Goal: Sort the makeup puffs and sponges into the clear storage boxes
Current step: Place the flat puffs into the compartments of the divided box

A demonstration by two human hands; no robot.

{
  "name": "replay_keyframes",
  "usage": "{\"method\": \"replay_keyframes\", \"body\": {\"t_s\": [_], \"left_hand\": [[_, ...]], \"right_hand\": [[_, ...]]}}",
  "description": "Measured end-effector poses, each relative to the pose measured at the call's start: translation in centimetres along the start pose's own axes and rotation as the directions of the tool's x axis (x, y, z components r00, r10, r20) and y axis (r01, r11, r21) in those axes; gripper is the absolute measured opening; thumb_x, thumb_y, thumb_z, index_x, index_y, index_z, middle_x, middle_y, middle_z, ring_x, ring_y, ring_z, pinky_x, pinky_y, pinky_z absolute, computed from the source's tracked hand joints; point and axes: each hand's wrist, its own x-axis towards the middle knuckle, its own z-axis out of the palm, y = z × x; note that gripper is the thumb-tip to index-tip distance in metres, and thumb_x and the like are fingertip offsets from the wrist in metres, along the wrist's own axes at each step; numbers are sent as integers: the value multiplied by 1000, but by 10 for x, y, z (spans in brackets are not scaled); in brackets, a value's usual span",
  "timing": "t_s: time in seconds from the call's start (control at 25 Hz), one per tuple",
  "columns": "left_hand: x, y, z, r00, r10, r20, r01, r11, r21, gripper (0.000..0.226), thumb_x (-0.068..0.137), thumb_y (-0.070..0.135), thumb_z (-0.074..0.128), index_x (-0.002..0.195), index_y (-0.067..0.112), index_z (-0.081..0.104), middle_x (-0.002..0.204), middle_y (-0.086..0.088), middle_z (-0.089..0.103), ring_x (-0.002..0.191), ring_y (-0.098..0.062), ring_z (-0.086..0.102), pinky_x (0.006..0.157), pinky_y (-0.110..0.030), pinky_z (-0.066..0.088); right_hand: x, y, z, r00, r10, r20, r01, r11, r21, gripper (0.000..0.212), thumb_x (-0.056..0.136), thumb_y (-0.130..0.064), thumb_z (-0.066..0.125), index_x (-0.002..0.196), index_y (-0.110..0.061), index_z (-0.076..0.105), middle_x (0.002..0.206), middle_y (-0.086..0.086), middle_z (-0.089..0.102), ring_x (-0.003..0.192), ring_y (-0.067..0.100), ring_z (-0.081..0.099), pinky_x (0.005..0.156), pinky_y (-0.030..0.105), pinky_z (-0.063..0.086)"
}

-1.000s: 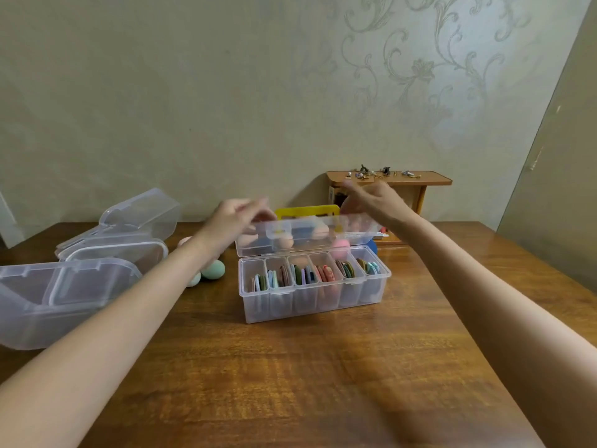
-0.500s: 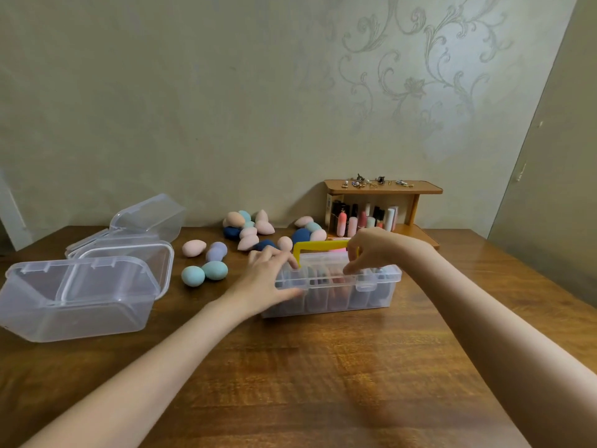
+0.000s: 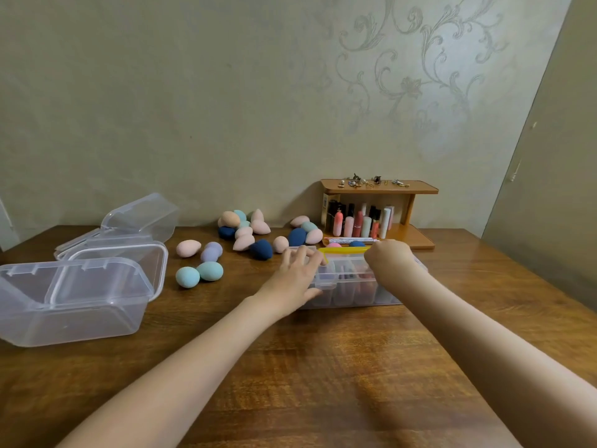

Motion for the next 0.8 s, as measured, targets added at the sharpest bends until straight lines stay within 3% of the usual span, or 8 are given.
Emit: {"method": "replay_keyframes", "body": {"t_s": [0.12, 0.24, 0.4, 0.56, 0.72, 0.8], "left_hand": [[-1, 0, 4, 999, 5, -40, -3, 999, 42, 51, 89, 31, 58, 133, 22, 34, 140, -6, 32, 132, -27, 31, 107, -39, 36], [0, 2, 0, 1000, -24, -6, 24, 998, -60, 50, 86, 31, 62, 129, 23, 38, 139, -6, 33, 133, -27, 27, 109, -43, 33], [0, 8, -2, 996, -29, -83, 14, 984, -178, 42, 83, 35, 65, 119, 22, 47, 131, -4, 41, 129, -22, 30, 104, -36, 33], [11, 42, 12, 981, 4, -192, -40, 982, -186, 40, 84, 35, 64, 119, 21, 51, 129, -2, 43, 126, -19, 34, 103, -33, 34], [46, 76, 29, 992, 25, -127, -58, 963, -263, 41, 88, 32, 60, 125, 19, 49, 130, -4, 43, 125, -21, 36, 104, -33, 36], [68, 84, 34, 994, 27, -106, -56, 958, -281, 42, 89, 30, 59, 127, 17, 47, 132, -6, 42, 126, -23, 37, 105, -34, 36]], "right_hand": [[2, -10, 9, 998, 22, -62, -29, 993, -118, 34, 87, -10, 60, 121, -3, 57, 115, 11, 63, 104, 24, 62, 85, 30, 54], [2, -14, 15, 996, 33, -84, -48, 980, -191, 32, 86, -9, 62, 117, -2, 59, 108, 12, 66, 97, 24, 66, 81, 30, 56], [-7, -2, 13, 994, 1, -110, -24, 978, -208, 34, 88, -12, 60, 121, -5, 56, 116, 10, 64, 106, 23, 63, 82, 28, 51], [-12, 31, 23, 994, 87, -68, -97, 983, -156, 36, 90, -12, 57, 126, -9, 54, 124, 8, 59, 113, 24, 58, 87, 30, 49], [-10, 66, 31, 970, 240, 50, -240, 971, 1, 36, 90, -6, 53, 126, -9, 55, 122, 8, 61, 111, 27, 59, 84, 32, 53], [-3, 66, 23, 977, 212, 30, -214, 970, 116, 30, 90, -5, 51, 120, -8, 58, 121, 9, 61, 110, 27, 60, 86, 33, 51]]}}
